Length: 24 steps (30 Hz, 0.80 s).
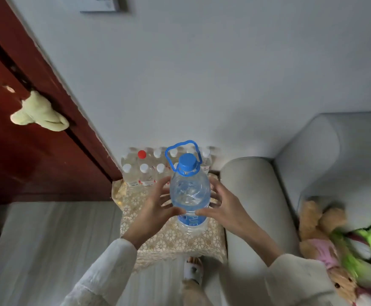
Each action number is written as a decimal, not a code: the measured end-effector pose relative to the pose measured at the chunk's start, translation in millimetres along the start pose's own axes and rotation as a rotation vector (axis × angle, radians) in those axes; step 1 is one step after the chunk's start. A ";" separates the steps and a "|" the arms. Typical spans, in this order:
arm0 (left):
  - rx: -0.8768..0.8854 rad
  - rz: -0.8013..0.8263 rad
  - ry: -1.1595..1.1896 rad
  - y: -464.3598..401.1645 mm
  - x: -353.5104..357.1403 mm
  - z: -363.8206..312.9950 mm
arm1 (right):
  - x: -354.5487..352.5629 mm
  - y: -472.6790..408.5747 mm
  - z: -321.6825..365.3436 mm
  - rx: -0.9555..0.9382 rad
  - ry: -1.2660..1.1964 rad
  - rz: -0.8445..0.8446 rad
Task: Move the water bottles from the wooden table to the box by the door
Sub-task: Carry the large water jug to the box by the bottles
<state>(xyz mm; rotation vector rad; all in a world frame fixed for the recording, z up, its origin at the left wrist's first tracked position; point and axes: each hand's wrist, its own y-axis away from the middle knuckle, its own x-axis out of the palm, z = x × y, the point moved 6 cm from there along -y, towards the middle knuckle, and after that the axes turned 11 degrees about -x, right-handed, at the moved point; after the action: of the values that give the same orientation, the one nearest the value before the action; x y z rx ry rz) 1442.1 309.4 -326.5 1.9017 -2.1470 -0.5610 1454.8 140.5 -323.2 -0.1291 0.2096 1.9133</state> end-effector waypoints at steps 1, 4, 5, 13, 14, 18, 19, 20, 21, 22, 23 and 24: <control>-0.021 -0.006 -0.006 -17.4 5.0 3.1 | -8.6 -13.0 -11.3 0.008 0.022 0.010; -0.073 0.000 -0.037 -69.5 21.6 17.6 | -28.5 -47.6 -51.2 0.048 0.032 0.025; -0.085 -0.002 -0.049 -86.2 25.9 23.9 | -32.9 -57.4 -66.5 0.069 0.026 0.020; -0.078 -0.009 -0.216 -188.6 49.1 84.2 | -47.5 -113.5 -180.1 0.133 0.010 -0.032; -0.079 -0.013 -0.238 -197.1 50.7 90.5 | -48.2 -119.2 -190.6 0.135 0.019 -0.030; -0.069 -0.061 -0.315 -220.3 55.7 110.5 | -49.2 -135.1 -221.5 0.130 0.055 -0.028; -0.075 -0.076 -0.319 -224.3 55.7 115.0 | -49.4 -138.1 -225.8 0.124 0.062 -0.029; -0.081 -0.089 -0.311 -228.6 55.3 118.8 | -49.9 -141.8 -228.7 0.119 0.063 -0.035; -0.086 -0.100 -0.297 -232.3 54.7 121.2 | -50.4 -145.0 -230.6 0.117 0.059 -0.043; -0.088 -0.109 -0.280 -236.2 53.7 122.6 | -51.2 -148.5 -232.5 0.108 0.050 -0.051; -0.094 -0.113 -0.265 -239.3 53.1 123.6 | -51.9 -151.8 -233.4 0.098 0.044 -0.059; -0.103 -0.115 -0.255 -241.2 52.8 125.5 | -51.9 -153.7 -234.0 0.091 0.043 -0.060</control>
<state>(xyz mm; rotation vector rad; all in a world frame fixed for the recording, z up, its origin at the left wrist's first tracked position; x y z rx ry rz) 1601.6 252.8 -545.8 1.9993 -2.1150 -0.9654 1614.1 95.5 -554.8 -0.1143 0.3174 1.8397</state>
